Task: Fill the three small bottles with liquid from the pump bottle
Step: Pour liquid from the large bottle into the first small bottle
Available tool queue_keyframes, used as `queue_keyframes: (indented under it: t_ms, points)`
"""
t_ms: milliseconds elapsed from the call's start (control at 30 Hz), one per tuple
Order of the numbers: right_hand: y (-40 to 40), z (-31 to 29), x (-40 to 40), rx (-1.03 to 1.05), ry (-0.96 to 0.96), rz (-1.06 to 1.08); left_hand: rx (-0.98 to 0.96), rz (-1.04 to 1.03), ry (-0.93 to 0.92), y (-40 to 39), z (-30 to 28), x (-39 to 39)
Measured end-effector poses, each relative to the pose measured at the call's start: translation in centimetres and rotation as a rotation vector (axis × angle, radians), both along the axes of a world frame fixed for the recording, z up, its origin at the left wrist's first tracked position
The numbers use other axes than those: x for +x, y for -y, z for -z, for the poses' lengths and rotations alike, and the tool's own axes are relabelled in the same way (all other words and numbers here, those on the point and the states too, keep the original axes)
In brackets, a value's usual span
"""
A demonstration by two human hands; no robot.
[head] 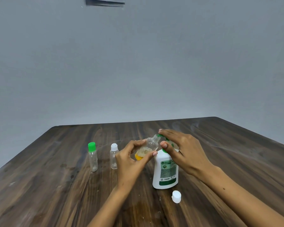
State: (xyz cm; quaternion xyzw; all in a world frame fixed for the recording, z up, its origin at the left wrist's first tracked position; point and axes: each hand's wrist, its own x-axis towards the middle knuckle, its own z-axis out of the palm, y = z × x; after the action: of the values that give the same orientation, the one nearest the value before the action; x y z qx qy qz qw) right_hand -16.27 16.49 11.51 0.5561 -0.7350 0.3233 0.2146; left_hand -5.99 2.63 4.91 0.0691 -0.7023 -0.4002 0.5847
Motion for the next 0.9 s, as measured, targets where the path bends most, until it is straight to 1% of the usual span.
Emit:
queue_keyframes:
  t_ms: [133, 333, 533, 700, 900]
  points:
    - [0.3, 0.7, 0.1, 0.0, 0.0, 0.021, 0.013, 0.021, 0.0, -0.2, -0.1, 0.1]
    - [-0.3, -0.4, 0.1, -0.004, -0.017, -0.003, 0.005, 0.015, -0.001, -0.1, -0.1, 0.1]
    - [0.3, 0.9, 0.4, -0.01, -0.058, 0.038, 0.046, 0.06, -0.009, -0.3, -0.2, 0.2]
    - [-0.3, 0.1, 0.1, -0.028, -0.056, -0.002, 0.017, 0.027, 0.011, 0.0, 0.0, 0.1]
    - [0.3, 1.1, 0.3, -0.014, -0.075, 0.033, 0.009, 0.046, -0.009, -0.4, -0.3, 0.3]
